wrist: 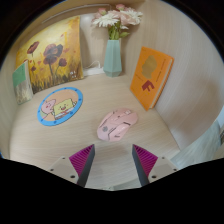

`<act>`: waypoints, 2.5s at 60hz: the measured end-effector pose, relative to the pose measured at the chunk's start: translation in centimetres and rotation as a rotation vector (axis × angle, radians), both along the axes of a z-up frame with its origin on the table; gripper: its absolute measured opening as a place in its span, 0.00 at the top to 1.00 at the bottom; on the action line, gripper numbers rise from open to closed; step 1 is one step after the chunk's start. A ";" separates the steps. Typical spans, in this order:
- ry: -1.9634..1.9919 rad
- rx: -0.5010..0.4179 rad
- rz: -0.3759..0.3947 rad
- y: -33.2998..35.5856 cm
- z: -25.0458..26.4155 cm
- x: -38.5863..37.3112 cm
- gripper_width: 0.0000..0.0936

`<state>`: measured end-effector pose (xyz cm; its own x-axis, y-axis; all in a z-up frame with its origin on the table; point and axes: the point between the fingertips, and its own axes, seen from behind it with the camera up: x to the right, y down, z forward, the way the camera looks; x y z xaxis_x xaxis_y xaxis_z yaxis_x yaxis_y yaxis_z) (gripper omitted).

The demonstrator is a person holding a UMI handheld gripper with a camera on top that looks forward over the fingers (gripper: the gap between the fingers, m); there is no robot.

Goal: Arrange mouse

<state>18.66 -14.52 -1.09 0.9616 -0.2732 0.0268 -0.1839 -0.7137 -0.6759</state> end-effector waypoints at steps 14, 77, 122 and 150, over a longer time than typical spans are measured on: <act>0.026 -0.032 0.067 6.5 -0.2 1.3 0.21; -0.009 0.087 0.147 17.6 13.1 -0.4 0.58; -0.020 -0.055 0.301 23.6 1.6 -17.5 0.59; -0.029 -0.061 0.272 23.4 2.2 -15.9 0.28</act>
<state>2.80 8.85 1.12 0.9979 -0.0021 0.0644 0.0392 -0.7738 -0.6323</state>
